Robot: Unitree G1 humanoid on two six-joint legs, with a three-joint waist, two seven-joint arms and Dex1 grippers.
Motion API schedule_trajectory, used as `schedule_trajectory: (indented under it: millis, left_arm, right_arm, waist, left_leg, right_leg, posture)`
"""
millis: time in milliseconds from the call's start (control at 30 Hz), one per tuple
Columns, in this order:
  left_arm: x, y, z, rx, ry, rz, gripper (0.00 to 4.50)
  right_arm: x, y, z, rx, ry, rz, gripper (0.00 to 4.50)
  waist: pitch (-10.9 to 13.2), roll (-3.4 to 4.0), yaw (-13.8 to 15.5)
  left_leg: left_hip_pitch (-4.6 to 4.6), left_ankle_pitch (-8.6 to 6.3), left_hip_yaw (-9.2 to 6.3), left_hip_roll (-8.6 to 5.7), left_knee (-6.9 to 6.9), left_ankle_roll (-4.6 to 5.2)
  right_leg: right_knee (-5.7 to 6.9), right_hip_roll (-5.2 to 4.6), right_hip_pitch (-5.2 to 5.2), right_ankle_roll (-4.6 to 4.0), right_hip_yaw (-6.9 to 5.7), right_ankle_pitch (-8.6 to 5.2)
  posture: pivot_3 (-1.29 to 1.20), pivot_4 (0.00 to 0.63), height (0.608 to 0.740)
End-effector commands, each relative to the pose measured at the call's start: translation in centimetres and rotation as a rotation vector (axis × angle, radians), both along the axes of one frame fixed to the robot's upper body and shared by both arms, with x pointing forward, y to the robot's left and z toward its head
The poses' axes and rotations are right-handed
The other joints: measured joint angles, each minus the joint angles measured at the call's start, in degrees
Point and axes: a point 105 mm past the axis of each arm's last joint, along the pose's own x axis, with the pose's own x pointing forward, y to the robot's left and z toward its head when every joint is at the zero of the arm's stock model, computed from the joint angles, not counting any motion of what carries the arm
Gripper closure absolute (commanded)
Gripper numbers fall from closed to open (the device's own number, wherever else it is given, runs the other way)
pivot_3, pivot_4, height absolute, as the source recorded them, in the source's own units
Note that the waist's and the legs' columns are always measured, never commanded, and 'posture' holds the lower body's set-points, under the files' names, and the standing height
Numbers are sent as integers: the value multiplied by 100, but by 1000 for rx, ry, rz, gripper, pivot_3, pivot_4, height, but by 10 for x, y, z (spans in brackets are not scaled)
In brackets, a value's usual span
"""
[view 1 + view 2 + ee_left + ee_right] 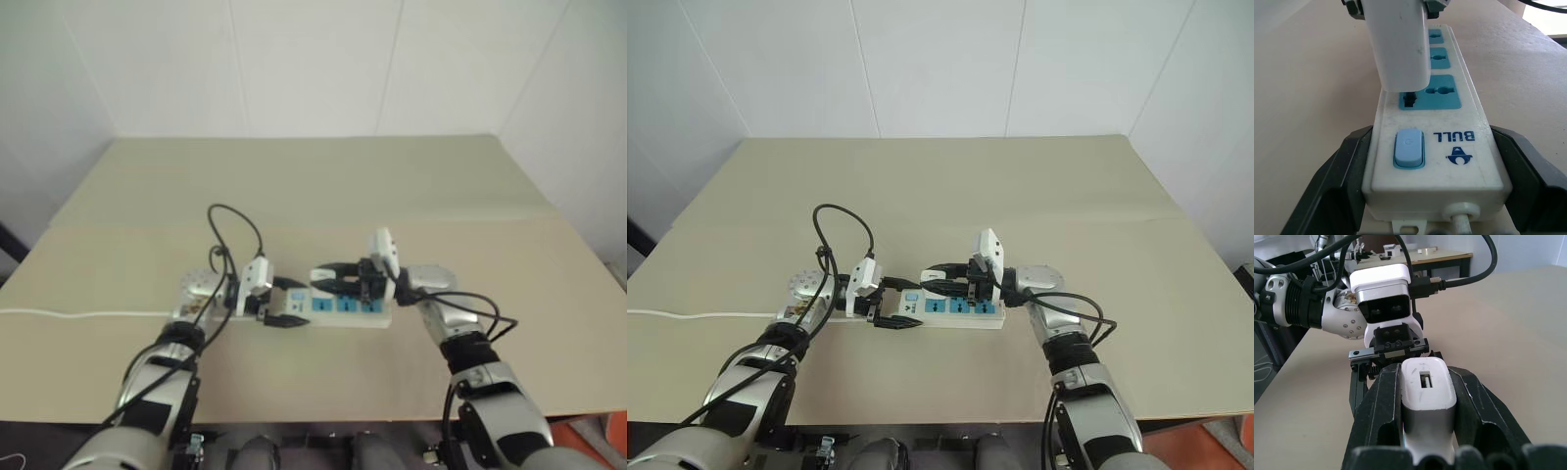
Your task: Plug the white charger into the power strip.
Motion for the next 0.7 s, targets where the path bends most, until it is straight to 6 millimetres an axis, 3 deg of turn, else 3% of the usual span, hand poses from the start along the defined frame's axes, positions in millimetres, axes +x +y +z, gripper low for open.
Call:
schedule_trajectory:
  millis: [33,700]
  left_arm:
    - [-6,1,-17,82,44,-24,1225]
    - [-6,0,-16,80,36,-29,1225]
  right_arm:
    - [0,4,7,6,-39,14,3369]
    - [-3,1,-20,-58,19,12,3369]
  waist:
    - [0,0,0]
    - [0,0,2]
  left_leg:
    - [0,0,0,0,0,0]
    - [-1,0,0,0,-1,0]
  right_leg:
    - [0,0,0,0,0,0]
    - [-4,0,0,0,0,0]
  posture:
    - [0,150,740]
    - [0,150,740]
